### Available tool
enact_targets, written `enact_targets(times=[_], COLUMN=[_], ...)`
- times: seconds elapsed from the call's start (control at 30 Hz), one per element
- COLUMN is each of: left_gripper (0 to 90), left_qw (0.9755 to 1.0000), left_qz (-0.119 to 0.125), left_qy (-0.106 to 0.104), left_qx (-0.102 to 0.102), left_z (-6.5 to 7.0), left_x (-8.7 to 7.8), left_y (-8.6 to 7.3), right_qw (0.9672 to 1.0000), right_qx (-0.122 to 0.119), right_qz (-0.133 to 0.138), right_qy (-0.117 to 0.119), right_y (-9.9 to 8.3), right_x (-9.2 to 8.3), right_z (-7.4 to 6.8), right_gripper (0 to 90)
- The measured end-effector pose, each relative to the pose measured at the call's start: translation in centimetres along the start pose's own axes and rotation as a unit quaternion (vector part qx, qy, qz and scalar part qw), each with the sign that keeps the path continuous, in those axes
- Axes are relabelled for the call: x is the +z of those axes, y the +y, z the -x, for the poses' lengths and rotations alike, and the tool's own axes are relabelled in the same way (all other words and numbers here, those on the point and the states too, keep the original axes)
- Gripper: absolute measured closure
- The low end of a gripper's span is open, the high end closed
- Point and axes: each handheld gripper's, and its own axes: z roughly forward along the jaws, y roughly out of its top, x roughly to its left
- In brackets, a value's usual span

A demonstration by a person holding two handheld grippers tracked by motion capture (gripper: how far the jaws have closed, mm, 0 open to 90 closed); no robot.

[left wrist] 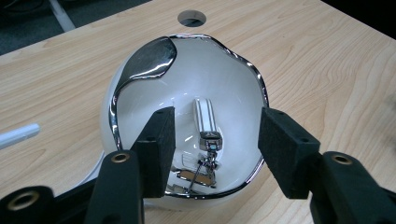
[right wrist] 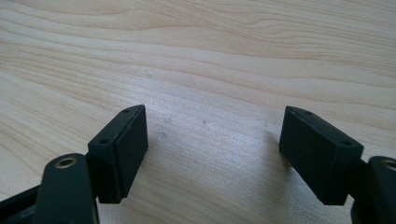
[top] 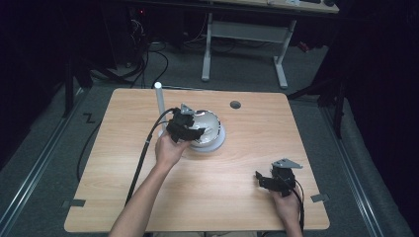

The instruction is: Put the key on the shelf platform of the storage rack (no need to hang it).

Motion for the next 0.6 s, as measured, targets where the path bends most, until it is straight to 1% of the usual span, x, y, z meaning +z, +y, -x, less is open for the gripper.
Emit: enact_targets(times=[0.07, 0.1, 0.3, 0.4, 0.47, 0.6], left_gripper=[46.5, 46.8, 47.4, 47.0, 46.1, 44.9], left_qw=[1.0, 0.9999, 0.9996, 0.9994, 0.9991, 0.9989], left_qz=[0.007, 0.011, 0.017, 0.021, 0.028, 0.03], left_qy=[0.001, 0.001, 0.009, 0.008, 0.007, 0.009], left_qx=[-0.003, -0.007, -0.019, -0.026, -0.031, -0.033], left_z=[0.0, 0.0, -0.4, -0.6, -0.8, -0.9], left_x=[-0.3, -0.5, -1.3, -1.8, -2.1, -2.6], left_y=[-0.1, -0.3, -1.1, -1.4, -1.6, -2.0], right_qw=[1.0, 1.0, 1.0, 1.0, 1.0, 1.0], right_qx=[0.0, 0.0, 0.001, 0.001, 0.001, 0.001], right_qz=[0.0, 0.0, -0.001, 0.0, -0.001, -0.001], right_qy=[0.0, 0.0, 0.0, 0.0, 0.001, 0.001], right_y=[0.0, 0.0, 0.0, 0.0, 0.0, 0.0], right_x=[0.0, 0.0, 0.0, 0.0, 0.0, 0.0], right_z=[0.0, 0.0, 0.0, 0.0, 0.0, 0.0], right_gripper=[24.1, 24.1, 24.0, 24.0, 23.9, 23.8])
